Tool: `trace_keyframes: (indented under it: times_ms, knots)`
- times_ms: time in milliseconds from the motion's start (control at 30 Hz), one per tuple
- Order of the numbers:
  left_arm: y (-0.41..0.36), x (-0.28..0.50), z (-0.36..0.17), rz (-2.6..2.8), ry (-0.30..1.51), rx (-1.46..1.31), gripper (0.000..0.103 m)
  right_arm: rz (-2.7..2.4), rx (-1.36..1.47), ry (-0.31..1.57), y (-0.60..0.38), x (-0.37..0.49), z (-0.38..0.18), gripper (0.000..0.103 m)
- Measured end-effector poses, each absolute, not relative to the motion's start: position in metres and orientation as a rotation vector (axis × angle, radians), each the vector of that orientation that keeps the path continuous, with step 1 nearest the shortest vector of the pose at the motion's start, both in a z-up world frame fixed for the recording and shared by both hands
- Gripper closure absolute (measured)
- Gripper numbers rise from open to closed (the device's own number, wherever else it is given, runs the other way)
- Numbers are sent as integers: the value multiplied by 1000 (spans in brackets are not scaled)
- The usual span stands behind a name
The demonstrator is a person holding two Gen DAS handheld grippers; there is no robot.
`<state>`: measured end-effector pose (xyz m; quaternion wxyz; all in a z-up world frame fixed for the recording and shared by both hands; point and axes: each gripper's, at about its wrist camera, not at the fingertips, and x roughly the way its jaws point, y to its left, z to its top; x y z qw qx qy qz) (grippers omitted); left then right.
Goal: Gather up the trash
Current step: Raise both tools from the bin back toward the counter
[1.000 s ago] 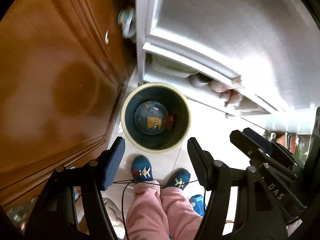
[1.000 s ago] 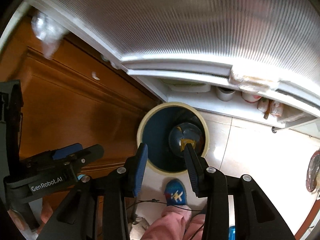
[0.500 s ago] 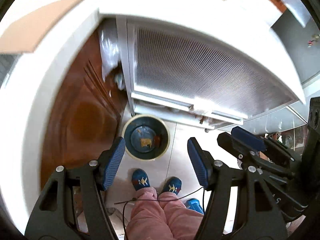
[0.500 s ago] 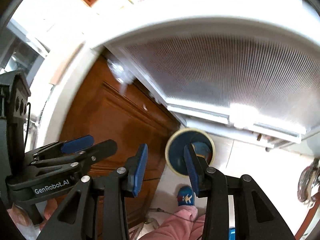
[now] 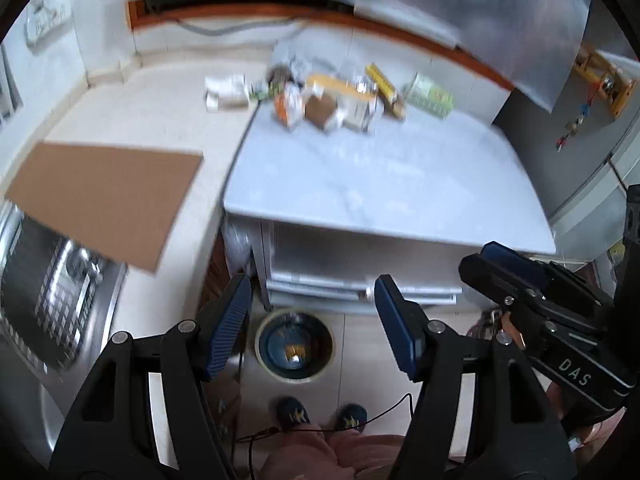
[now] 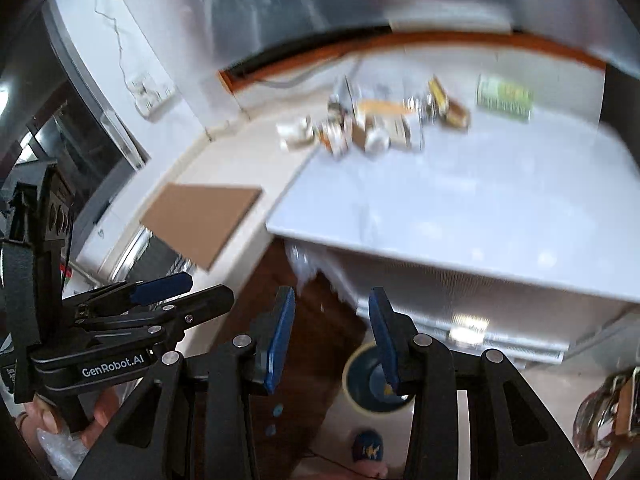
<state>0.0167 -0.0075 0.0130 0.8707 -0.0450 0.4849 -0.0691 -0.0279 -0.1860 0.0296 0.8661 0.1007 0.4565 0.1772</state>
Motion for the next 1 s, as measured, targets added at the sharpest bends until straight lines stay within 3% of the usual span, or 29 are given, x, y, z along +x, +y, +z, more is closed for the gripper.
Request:
trace_keyframes:
  times_ms: [467,700,1000]
  knots:
    - [20,110,44,-118,923,-123,42,316,169,822,-172,52,95,50]
    - [27,183,10,-47,978,-177,42,375,112,867,-162,145,65,49]
    - [28,267,-41,20,1064,-247,42,504,60,1014,-151,275,-13,49]
